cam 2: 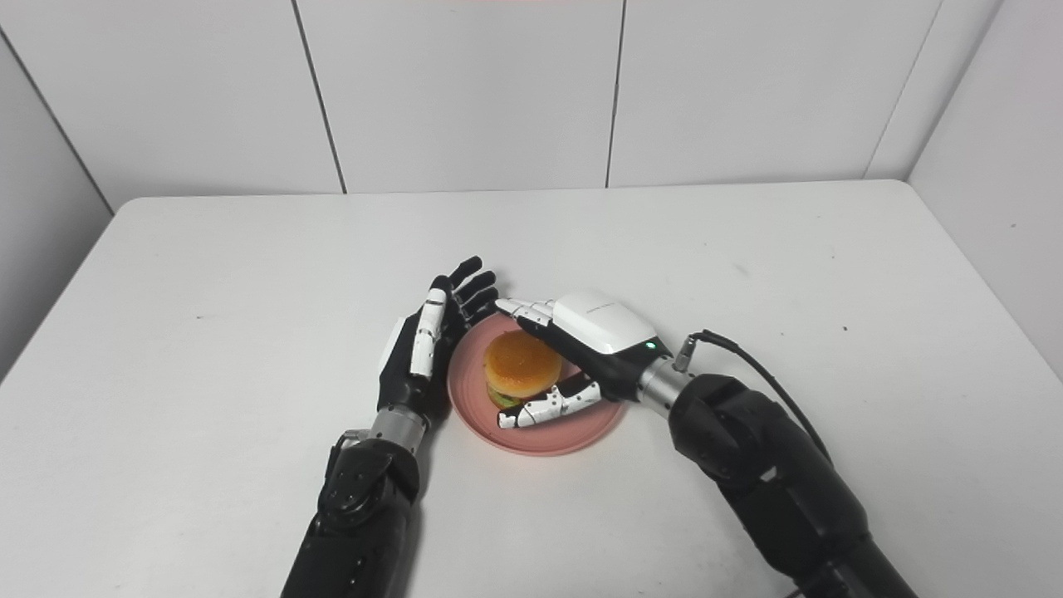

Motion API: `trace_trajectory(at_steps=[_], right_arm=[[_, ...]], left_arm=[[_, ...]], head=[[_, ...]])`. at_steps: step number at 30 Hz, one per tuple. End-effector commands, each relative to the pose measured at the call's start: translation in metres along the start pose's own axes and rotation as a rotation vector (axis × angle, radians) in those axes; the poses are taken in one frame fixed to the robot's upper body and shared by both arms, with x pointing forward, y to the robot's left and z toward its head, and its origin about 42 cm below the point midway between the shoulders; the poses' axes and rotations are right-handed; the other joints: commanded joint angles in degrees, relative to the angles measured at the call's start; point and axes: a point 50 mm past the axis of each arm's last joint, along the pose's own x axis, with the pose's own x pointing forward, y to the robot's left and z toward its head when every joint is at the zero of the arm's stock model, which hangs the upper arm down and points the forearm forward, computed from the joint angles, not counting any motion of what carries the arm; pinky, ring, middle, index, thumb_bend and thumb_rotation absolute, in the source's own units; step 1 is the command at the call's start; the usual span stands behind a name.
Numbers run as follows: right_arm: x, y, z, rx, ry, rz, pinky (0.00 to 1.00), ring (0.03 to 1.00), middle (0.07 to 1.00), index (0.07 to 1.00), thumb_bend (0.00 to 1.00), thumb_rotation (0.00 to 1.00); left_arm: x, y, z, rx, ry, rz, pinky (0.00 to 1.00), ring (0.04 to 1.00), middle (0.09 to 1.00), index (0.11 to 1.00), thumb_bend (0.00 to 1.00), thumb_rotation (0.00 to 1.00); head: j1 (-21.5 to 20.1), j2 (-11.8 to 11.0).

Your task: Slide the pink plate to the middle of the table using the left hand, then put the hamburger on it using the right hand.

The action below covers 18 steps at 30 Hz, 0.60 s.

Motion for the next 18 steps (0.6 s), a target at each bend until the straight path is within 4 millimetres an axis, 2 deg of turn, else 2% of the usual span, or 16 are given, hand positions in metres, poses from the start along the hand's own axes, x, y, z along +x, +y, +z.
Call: trace_trajectory(at_steps=[1,4,7,9,11,12,15,18], right_arm=[[-0.002,-0.024,0.007,0.015,-0.053,-0.096,0.90,0.924,0.953,0.965,0.82,0.88],[-0.008,-0.024,0.007,0.107,-0.031,-0.154,0.93,0.952,0.979,0.987,0.84,0.91],[-0.015,-0.020,0.004,0.253,-0.011,-0.271,0.86,0.956,0.992,0.993,0.79,0.89],[-0.018,-0.019,0.004,0.326,0.001,-0.336,0.86,0.961,0.997,0.997,0.78,0.89],[-0.021,-0.019,0.005,0.405,0.003,-0.422,0.89,0.974,1.000,1.000,0.70,0.88],[-0.022,-0.019,0.006,0.427,0.002,-0.449,0.90,0.979,1.000,1.000,0.67,0.90],[-0.025,-0.016,0.006,0.511,0.042,-0.523,0.94,0.990,1.000,1.000,0.67,0.98],[-0.024,-0.010,0.004,0.594,0.060,-0.590,0.97,0.990,1.000,1.000,0.64,1.00]], left_arm=[[-0.002,-0.001,-0.003,-0.012,0.013,0.020,0.86,0.855,0.836,0.823,0.38,1.00],[-0.002,0.000,-0.003,-0.007,0.006,0.028,0.86,0.854,0.830,0.820,0.39,1.00],[-0.002,0.002,-0.002,0.001,0.006,0.024,0.89,0.867,0.844,0.828,0.39,1.00],[-0.003,0.004,-0.002,0.014,-0.005,0.020,0.89,0.871,0.848,0.832,0.39,1.00],[-0.003,0.005,-0.002,0.024,-0.016,0.017,0.91,0.882,0.863,0.852,0.39,1.00],[-0.004,0.006,-0.002,0.026,-0.019,0.017,0.92,0.894,0.876,0.866,0.39,1.00],[-0.005,0.007,0.000,0.032,-0.038,0.028,0.94,0.920,0.902,0.891,0.39,1.00],[-0.007,0.007,0.002,0.034,-0.057,0.038,0.96,0.937,0.922,0.906,0.38,1.00]], head=[[-0.18,0.06],[-0.38,-0.02],[-0.45,-0.15],[-0.47,-0.22],[-0.51,-0.31],[-0.51,-0.31],[-0.62,-0.44],[-0.95,-0.59]])
